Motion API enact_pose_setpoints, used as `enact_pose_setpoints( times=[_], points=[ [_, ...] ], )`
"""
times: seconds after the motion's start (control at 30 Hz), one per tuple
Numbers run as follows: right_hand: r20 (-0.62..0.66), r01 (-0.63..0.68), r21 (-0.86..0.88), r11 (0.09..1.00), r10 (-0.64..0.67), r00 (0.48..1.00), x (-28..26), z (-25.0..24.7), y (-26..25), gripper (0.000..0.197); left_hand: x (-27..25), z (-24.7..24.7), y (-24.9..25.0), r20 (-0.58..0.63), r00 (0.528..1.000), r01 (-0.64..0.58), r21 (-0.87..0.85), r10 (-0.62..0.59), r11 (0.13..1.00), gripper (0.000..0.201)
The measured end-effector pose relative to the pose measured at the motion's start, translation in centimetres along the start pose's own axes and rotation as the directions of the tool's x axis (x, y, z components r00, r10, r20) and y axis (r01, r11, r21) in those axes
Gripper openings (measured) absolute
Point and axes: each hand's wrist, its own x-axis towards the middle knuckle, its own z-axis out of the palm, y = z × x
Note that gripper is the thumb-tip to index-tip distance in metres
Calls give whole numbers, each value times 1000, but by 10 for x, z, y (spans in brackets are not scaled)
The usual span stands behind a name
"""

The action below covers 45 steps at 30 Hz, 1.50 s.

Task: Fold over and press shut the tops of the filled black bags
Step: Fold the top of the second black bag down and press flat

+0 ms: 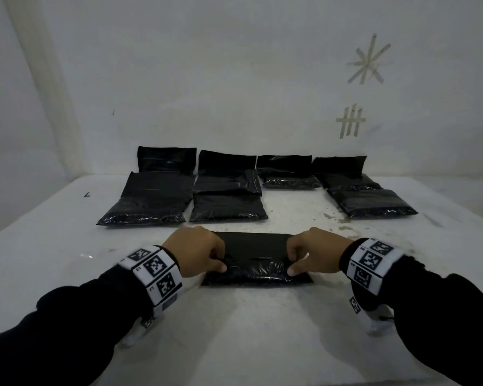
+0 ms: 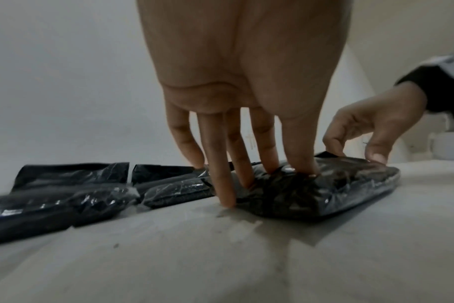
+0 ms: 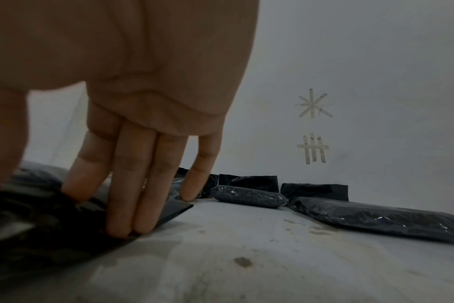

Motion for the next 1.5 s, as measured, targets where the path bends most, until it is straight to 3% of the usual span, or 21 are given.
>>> enact_pose_setpoints(
  times=[0.1, 0.2, 0.33, 0.47, 0.57, 0.63, 0.73, 0.9, 1.07, 1.17, 1.27, 1.4, 1.5],
  points=[
    [2, 21, -8, 1000, -21, 1000, -1, 2, 1, 19, 2, -1, 7, -33, 997, -64, 108, 68, 992, 30],
    [-31, 49, -43, 998, -50, 998, -1, 4, 1, 21, 4, 0, 8, 40, 998, -54, 19, 53, 998, 26],
    [-30, 42, -35, 998, -43, 999, 1, 7, 0, 21, -1, 0, 9, 14, 998, -59, -55, 60, 997, 32],
    [-79, 19, -12, 1000, -20, 997, 1, 5, -3, 15, -8, 3, 23, 78, 984, -170, 169, 159, 971, 56],
    [-61, 41, 2, 999, -41, 997, 0, 7, -6, 36, -9, 4, 32, 97, 982, -181, 257, 162, 949, 53],
    [-35, 70, -66, 995, -72, 997, 1, 9, -7, 50, -9, 4, 35, 108, 981, -186, 267, 162, 946, 53],
    [-31, 111, -215, 970, -121, 992, 2, 11, -9, 49, -6, 3, 37, 166, 974, -200, 308, 155, 930, 53],
    [-143, 120, -488, 864, -215, 966, 1, 14, -14, 48, 3, 1, 43, 202, 975, -168, 369, 98, 914, 51],
    [-94, 165, -320, 933, -205, 974, 10, 14, -14, 45, 7, 5, 52, 161, 985, -121, 366, 65, 923, 44],
    [-89, 167, -215, 962, -189, 978, 7, 13, -16, 54, 6, 8, 53, 148, 988, -94, 334, 47, 938, 50],
    [-80, 194, -228, 954, -217, 973, 6, 16, -18, 62, 5, 9, 54, 165, 985, -100, 356, 43, 929, 61],
    [-71, 187, -167, 968, -201, 977, 3, 17, -21, 54, 3, 7, 56, 186, 981, -112, 358, 47, 927, 56],
    [-94, 194, -245, 950, -223, 970, 1, 16, -23, 53, 1, 5, 59, 164, 985, -106, 352, 49, 930, 53]
  ],
)
